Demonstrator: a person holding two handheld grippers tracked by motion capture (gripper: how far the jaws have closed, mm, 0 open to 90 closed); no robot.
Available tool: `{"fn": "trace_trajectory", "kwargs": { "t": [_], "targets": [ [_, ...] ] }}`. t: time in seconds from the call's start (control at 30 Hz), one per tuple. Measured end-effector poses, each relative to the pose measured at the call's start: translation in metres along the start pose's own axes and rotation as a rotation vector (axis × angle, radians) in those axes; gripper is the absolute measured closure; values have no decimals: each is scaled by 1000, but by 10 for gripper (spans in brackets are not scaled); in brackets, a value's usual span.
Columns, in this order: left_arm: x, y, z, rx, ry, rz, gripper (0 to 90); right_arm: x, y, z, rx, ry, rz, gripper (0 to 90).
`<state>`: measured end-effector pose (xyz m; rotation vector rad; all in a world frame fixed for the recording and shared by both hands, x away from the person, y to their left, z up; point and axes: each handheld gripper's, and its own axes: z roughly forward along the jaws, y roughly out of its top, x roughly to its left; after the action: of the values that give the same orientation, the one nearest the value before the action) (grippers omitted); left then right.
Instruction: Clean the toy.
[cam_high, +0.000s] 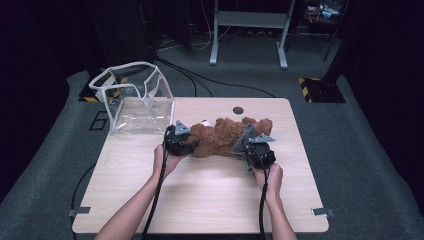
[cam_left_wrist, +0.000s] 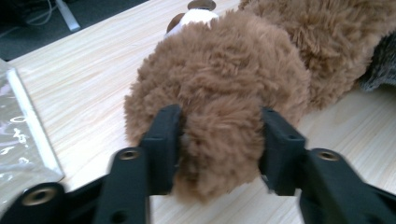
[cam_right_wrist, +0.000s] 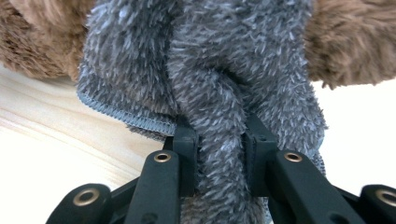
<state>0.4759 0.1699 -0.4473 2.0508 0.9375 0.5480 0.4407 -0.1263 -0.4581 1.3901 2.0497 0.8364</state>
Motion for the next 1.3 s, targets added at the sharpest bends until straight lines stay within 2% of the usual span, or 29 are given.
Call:
{"fn": "trace_trajectory", "kwargs": {
  "t": [0.17, 0.33, 0.47, 0.73, 0.97, 1.07, 1.17, 1.3],
  "targets": [
    [0, 0, -1, -3, -2, 12, 646, -5, -4, -2, 2, -37, 5, 714],
    [0, 2, -1, 4, -14, 26, 713, -4, -9, 1, 10, -39, -2, 722],
    [0, 1, 1, -6, -16, 13, 726, 10, -8, 2, 22, -23, -27, 723],
    [0, 4, 3, 5, -22, 4, 733, 37, 0, 9, 22, 16, -80, 724],
    [1, 4, 3, 7, -34, -4, 729, 66, 11, 14, 19, 71, -129, 723],
    [3, 4, 0, 6, -41, -7, 640, 77, 15, 17, 20, 79, -161, 723],
    [5, 2, -4, 4, -35, 2, 617, 77, 15, 18, 31, 80, -139, 723],
    [7, 1, -6, 11, -40, 14, 704, 70, 11, 16, 32, 84, -136, 723]
  ]
}}
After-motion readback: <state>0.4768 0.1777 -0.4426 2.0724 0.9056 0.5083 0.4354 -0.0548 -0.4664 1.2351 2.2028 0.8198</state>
